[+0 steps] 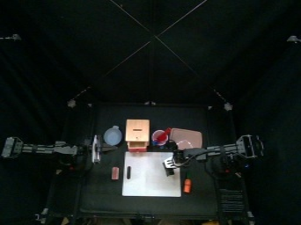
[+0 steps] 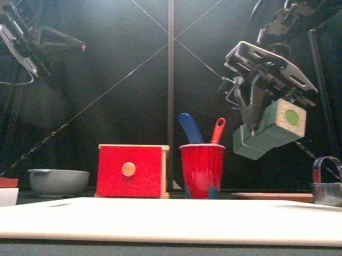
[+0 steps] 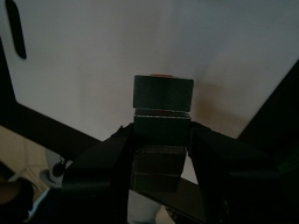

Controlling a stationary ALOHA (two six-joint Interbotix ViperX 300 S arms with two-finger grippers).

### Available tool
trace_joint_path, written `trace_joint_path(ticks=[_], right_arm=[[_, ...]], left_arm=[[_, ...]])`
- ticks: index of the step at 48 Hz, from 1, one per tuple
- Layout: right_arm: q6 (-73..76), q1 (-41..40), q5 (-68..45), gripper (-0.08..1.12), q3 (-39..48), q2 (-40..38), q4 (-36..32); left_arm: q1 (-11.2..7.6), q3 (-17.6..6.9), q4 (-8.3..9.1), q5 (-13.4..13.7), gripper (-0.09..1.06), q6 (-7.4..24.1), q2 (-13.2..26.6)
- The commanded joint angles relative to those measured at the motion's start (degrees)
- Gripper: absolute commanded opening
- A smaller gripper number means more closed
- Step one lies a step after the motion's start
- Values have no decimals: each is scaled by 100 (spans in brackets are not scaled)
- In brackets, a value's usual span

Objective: Place sushi on board then cut the sushi with the knife then place the pieces on the plate
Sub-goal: Pick knife at handle with right hand

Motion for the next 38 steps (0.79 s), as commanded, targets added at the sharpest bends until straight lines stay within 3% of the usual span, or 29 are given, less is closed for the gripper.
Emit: trace_joint_path(ticks=[1, 7, 14, 21, 29, 33, 38], right_arm=[[738, 97, -79, 64, -325, 237, -589], [932, 264, -255, 72, -694, 694, -756], [861, 325, -281, 86, -1028, 1301, -483], [765, 316, -290, 90, -1107, 1274, -536], [668, 290, 510, 90, -703, 431, -879], [668, 272, 1090, 90, -132, -457, -1107], [475, -26, 861, 90, 773, -1661, -1336]], left_arm=[[0, -44, -9, -26, 12, 9, 18], [26, 53, 9, -35, 12, 35, 18], [35, 123, -9, -26, 12, 0, 18], [18, 149, -9, -26, 12, -9, 18], [18, 114, -9, -26, 12, 0, 18], [18, 79, -9, -26, 12, 9, 18], [35, -18, -9, -35, 12, 9, 26]])
